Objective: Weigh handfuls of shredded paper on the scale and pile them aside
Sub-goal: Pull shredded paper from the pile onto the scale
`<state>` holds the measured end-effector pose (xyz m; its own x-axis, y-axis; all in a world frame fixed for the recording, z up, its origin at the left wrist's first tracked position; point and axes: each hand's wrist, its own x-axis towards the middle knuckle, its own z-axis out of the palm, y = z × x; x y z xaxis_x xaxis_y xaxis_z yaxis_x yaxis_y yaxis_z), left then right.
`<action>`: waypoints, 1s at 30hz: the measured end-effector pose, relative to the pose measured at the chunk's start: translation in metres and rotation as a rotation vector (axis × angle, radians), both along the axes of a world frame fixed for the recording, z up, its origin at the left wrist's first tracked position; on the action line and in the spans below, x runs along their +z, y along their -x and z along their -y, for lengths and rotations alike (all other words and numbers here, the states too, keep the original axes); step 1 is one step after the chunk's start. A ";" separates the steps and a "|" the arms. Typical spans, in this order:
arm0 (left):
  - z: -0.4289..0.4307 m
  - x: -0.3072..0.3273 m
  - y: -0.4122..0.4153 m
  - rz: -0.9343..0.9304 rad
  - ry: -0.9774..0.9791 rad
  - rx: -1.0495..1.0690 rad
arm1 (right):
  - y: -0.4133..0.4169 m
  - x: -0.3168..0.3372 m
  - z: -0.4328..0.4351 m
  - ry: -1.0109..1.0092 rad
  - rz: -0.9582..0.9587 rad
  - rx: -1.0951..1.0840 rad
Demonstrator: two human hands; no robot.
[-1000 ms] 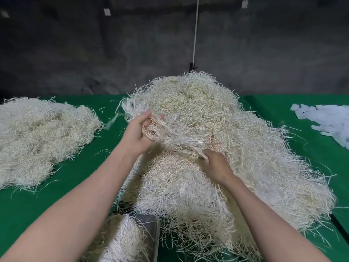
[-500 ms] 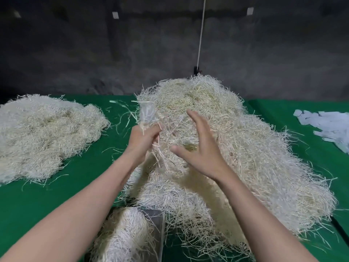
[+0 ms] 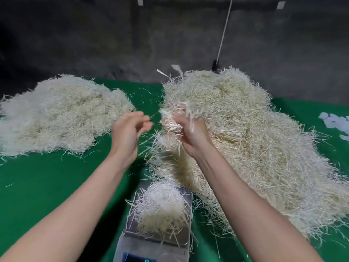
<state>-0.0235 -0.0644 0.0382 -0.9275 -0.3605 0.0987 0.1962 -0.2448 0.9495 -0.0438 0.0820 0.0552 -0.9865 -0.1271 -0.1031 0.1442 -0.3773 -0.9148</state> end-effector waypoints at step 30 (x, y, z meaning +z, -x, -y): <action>-0.011 -0.067 -0.040 0.316 -0.256 -0.517 | -0.055 -0.080 0.042 -1.157 -0.552 0.015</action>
